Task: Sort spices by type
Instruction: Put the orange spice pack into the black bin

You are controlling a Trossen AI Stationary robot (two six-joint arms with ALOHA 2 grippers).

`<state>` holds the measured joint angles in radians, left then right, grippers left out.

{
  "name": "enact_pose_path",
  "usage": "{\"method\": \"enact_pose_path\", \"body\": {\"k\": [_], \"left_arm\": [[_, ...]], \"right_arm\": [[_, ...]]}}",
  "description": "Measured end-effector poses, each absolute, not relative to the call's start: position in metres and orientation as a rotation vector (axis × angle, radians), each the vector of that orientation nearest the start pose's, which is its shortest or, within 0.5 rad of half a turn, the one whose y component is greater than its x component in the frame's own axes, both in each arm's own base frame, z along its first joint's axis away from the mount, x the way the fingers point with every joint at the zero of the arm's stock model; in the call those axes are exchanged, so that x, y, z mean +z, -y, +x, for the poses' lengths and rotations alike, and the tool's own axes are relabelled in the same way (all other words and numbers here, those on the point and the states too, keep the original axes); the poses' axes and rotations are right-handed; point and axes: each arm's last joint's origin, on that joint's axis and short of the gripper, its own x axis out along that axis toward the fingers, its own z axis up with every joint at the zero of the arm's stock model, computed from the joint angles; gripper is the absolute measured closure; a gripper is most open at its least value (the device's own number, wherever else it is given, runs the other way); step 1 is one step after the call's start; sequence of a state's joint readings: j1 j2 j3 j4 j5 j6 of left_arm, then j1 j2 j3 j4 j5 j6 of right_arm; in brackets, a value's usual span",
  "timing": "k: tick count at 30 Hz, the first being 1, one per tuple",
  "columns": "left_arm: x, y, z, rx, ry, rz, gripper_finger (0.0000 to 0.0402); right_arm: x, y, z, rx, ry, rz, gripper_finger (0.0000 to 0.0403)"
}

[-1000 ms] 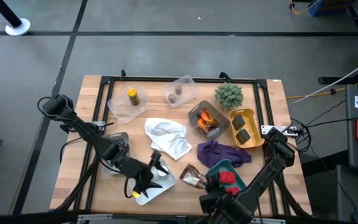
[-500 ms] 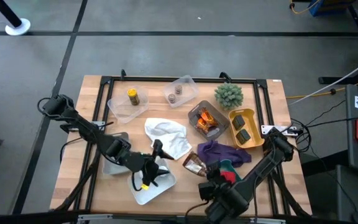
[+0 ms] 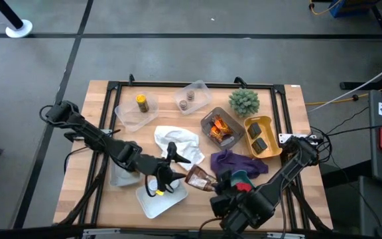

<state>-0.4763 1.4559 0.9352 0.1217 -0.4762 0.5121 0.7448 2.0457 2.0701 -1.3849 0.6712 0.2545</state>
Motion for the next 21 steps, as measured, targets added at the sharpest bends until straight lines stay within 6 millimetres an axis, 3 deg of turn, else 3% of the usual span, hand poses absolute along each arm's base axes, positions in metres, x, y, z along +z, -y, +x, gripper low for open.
{"method": "enact_pose_path", "body": {"k": [21], "left_arm": [[0.266,0.156,0.282,-0.243,-0.226,0.798,0.0138]], "right_arm": [[0.323,-0.255,0.339,-0.018,-0.871,-0.612,0.0356]]}}
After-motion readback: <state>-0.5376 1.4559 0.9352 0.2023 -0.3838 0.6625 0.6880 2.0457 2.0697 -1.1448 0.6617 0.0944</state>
